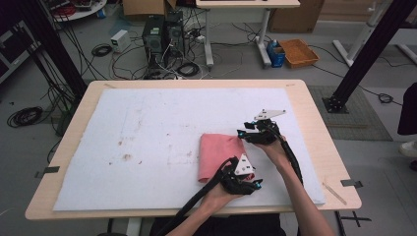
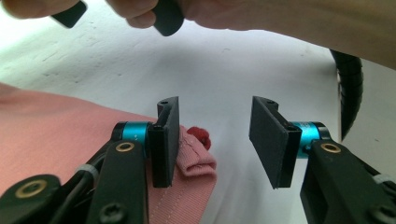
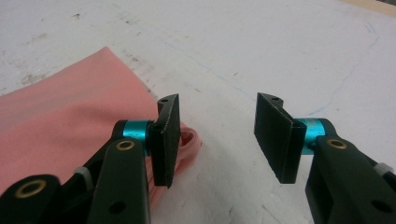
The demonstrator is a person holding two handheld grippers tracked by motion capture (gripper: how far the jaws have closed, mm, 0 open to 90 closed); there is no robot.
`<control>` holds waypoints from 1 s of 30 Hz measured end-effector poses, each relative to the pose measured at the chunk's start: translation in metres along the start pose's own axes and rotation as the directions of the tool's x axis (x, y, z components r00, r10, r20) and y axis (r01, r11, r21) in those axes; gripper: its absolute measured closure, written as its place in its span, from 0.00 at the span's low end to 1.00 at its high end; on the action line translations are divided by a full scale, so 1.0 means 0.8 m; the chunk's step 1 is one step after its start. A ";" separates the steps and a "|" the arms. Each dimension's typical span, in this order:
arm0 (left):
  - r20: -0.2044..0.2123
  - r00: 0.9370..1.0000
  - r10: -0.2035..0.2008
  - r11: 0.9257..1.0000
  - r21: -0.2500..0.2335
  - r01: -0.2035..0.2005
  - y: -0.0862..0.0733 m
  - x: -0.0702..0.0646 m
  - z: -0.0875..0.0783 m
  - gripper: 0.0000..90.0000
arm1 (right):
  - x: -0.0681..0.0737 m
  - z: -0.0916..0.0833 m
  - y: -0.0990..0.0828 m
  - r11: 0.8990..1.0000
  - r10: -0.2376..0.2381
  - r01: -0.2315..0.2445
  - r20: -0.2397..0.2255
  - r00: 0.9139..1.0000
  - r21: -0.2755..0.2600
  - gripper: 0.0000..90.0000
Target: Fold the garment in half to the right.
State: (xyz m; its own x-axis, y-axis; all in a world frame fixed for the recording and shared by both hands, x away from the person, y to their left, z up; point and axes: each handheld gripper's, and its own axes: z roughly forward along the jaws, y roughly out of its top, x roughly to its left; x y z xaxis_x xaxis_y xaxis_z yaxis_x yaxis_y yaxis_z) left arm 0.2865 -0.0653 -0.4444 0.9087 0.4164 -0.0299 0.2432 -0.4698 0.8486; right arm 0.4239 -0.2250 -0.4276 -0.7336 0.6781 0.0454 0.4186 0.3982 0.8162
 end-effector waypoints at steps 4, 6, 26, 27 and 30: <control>-0.002 1.000 0.027 1.000 0.004 -0.027 0.001 -0.006 0.000 0.55 | 0.000 0.003 -0.002 1.000 -0.003 0.003 -0.006 1.000 0.014 0.56; -0.001 1.000 0.031 1.000 -0.002 -0.031 0.002 -0.009 -0.001 0.54 | 0.000 0.004 -0.004 1.000 0.002 -0.002 -0.004 1.000 0.026 0.55; 0.007 0.998 0.060 0.998 0.018 -0.060 0.007 -0.017 -0.009 0.53 | -0.001 -0.011 0.000 0.998 0.013 -0.014 -0.020 1.000 -0.062 0.54; 0.011 0.998 0.060 0.998 0.018 -0.060 0.007 -0.017 -0.006 0.52 | -0.001 -0.009 -0.001 0.999 0.013 -0.014 -0.023 1.000 -0.047 0.54; 0.022 0.998 0.062 0.998 0.024 -0.063 0.007 -0.021 0.001 0.52 | -0.001 0.000 -0.007 1.000 0.014 -0.014 -0.008 1.000 -0.001 0.53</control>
State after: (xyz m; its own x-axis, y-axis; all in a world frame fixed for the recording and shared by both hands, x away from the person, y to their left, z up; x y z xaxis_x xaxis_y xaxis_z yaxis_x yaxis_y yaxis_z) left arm 0.2733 -0.0758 -0.4395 0.9294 0.3688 0.0109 0.1940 -0.5135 0.8359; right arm 0.4224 -0.2281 -0.4319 -0.7319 0.6786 0.0612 0.4283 0.3883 0.8160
